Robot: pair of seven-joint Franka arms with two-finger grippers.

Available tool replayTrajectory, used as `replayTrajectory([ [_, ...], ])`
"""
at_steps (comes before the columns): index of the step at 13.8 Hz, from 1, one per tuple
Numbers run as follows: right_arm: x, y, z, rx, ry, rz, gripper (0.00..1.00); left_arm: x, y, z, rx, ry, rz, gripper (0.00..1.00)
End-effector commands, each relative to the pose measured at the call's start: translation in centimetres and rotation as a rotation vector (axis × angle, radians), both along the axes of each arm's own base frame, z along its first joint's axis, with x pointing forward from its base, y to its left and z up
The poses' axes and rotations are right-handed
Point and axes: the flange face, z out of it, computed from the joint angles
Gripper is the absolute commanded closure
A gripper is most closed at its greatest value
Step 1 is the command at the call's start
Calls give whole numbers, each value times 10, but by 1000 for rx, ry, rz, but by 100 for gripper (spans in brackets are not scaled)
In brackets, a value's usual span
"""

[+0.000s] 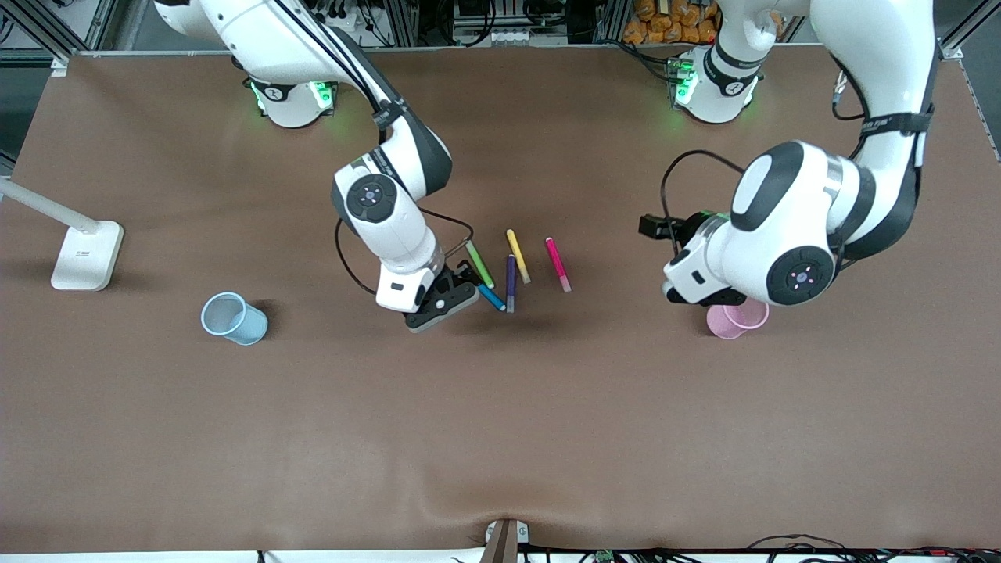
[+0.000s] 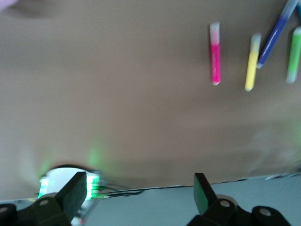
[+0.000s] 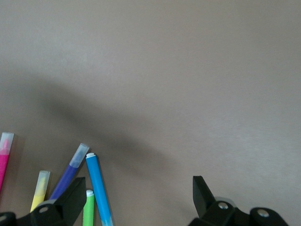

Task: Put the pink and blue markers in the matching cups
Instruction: 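Grasp the pink marker with the left gripper while the right grasps blue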

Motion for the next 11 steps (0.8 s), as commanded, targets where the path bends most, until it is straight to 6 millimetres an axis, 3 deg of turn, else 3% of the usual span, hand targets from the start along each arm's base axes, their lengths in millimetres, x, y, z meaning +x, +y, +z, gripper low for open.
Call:
replayTrajectory([
  [1,-4,11,-23,-7,3,9,0,-6,-24,-27,49,29,171,0],
  [5,-18,31,-64,3,-23,40,0,-19,-31,-77,92,29,231,0],
  [11,-29,43,-89,5,-35,63,0,-43,-48,-151,60,-58,331,0],
])
